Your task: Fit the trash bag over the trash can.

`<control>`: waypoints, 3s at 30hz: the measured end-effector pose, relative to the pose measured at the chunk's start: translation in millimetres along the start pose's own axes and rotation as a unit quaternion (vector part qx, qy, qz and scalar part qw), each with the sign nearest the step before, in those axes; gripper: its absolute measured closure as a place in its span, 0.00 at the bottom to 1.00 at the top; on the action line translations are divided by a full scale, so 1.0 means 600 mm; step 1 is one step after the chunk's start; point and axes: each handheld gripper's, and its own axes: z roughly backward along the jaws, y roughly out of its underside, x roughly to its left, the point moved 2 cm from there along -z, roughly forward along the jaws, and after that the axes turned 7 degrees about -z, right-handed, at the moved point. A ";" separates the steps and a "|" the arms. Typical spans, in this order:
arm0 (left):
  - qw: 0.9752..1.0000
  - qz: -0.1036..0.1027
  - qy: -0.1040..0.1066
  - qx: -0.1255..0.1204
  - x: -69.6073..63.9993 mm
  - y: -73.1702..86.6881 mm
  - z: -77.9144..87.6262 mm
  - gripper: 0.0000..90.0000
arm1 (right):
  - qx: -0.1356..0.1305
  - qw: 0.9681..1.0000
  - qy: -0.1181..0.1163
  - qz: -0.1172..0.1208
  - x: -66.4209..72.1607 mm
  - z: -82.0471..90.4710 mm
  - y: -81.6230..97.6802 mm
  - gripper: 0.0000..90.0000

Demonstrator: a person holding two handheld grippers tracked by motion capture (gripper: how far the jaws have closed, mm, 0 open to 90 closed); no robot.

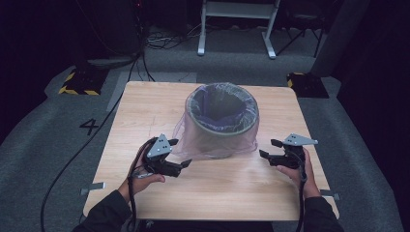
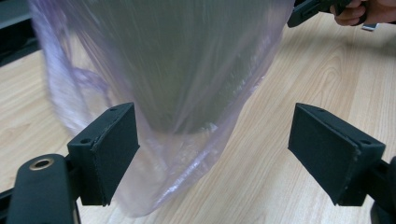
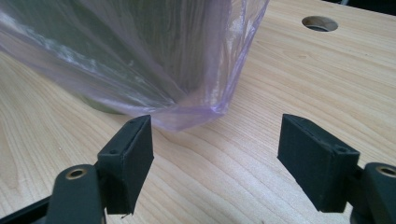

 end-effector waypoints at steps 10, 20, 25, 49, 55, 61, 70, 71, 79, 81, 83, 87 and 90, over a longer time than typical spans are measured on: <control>0.999 0.008 -0.034 0.006 0.016 0.019 0.038 0.17 | -0.007 1.000 0.011 -0.008 -0.011 0.012 -0.005 0.27; 0.995 0.024 -0.055 0.085 0.041 0.094 0.034 0.18 | -0.029 1.000 0.000 -0.009 -0.006 0.035 -0.022 0.23; 0.993 0.032 -0.045 0.108 0.038 0.123 0.029 0.18 | -0.044 0.999 -0.003 -0.002 0.000 0.053 -0.033 0.22; 0.988 0.050 -0.004 0.143 0.005 0.169 0.006 0.17 | -0.086 0.996 0.030 0.021 0.012 0.096 -0.107 0.23; 0.989 0.052 -0.006 0.141 0.004 0.169 0.003 0.15 | -0.087 0.995 0.036 0.034 0.024 0.096 -0.132 0.23; 0.988 0.053 -0.009 0.142 0.004 0.169 0.003 0.15 | -0.083 0.995 0.033 0.040 0.033 0.091 -0.154 0.24; 0.988 0.054 -0.010 0.143 0.003 0.169 0.003 0.15 | -0.082 0.996 0.018 0.042 0.039 0.086 -0.179 0.26; 0.988 0.054 -0.010 0.143 0.003 0.169 0.003 0.15 | -0.083 0.996 0.018 0.042 0.039 0.087 -0.183 0.26; 0.988 0.054 -0.010 0.142 0.004 0.169 0.003 0.15 | -0.070 0.996 0.005 0.047 0.054 0.076 -0.218 0.24; 0.988 0.054 -0.010 0.143 0.004 0.169 0.003 0.15 | -0.068 0.997 0.002 0.049 0.059 0.070 -0.228 0.24; 0.988 0.054 -0.009 0.142 0.004 0.169 0.003 0.15 | -0.067 0.996 0.003 0.054 0.063 0.064 -0.238 0.24; 0.988 0.054 -0.009 0.142 0.004 0.169 0.003 0.15 | -0.066 0.996 -0.005 0.064 0.073 0.051 -0.253 0.24; 0.988 0.054 -0.009 0.142 0.004 0.169 0.003 0.15 | -0.057 0.995 -0.001 0.078 0.078 0.037 -0.263 0.23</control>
